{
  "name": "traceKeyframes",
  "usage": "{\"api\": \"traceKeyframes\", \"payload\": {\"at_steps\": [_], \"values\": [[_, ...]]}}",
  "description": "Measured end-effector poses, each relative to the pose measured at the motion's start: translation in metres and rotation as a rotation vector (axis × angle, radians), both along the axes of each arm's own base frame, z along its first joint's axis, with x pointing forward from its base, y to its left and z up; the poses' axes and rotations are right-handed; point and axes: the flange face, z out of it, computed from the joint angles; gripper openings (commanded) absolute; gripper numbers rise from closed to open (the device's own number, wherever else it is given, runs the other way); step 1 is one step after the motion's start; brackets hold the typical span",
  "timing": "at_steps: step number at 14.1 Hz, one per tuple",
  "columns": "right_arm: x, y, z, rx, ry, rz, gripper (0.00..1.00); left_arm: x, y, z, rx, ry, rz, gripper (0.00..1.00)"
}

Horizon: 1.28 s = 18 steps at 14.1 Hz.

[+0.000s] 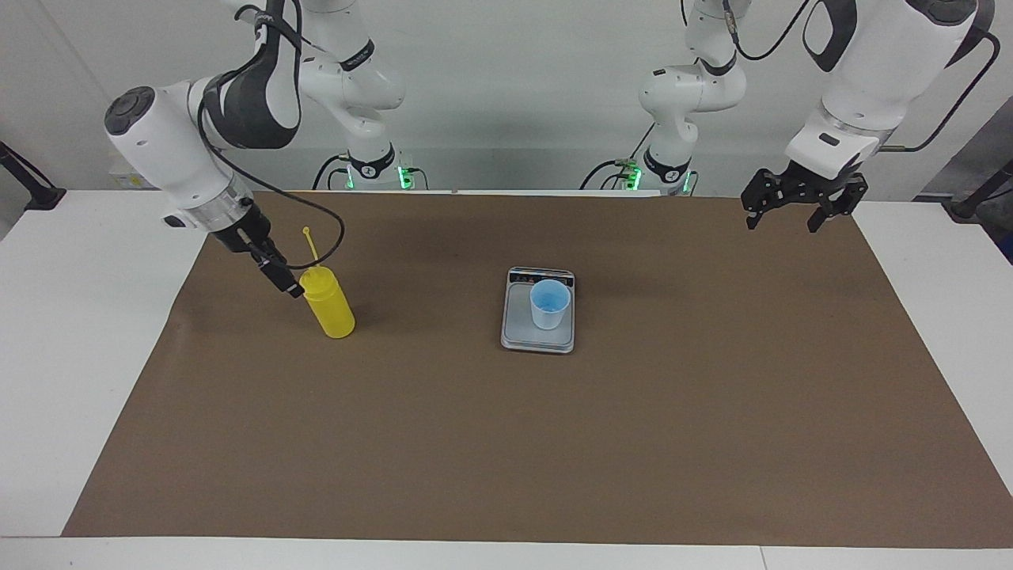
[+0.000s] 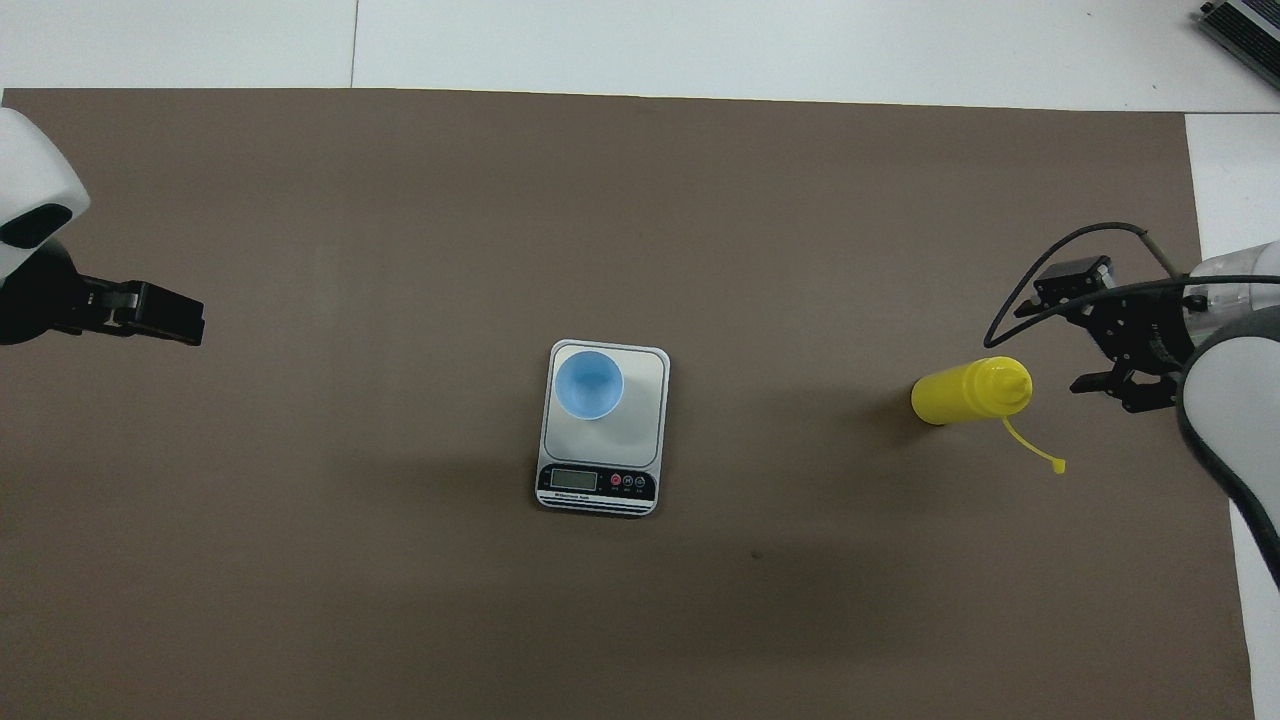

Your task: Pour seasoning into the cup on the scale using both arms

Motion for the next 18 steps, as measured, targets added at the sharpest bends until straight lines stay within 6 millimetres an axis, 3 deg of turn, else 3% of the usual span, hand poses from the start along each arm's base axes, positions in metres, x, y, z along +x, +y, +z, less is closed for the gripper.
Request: {"api": "traceKeyframes", "payload": {"at_steps": [3, 5, 12, 18], "values": [[-0.006, 0.030, 0.023, -0.096, -0.021, 0.313, 1.00, 0.000, 0.000, 0.000, -0.001, 0.000, 0.000, 1.00], [-0.004, 0.036, 0.040, -0.139, -0.037, 0.429, 1.00, 0.000, 0.000, 0.000, -0.001, 0.000, 0.000, 1.00], [-0.007, 0.062, 0.103, -0.239, -0.037, 0.620, 1.00, 0.000, 0.000, 0.000, -0.002, -0.002, 0.000, 1.00], [-0.007, 0.079, 0.126, -0.238, -0.047, 0.704, 1.00, 0.001, 0.000, 0.003, -0.003, -0.015, 0.001, 1.00]]}}
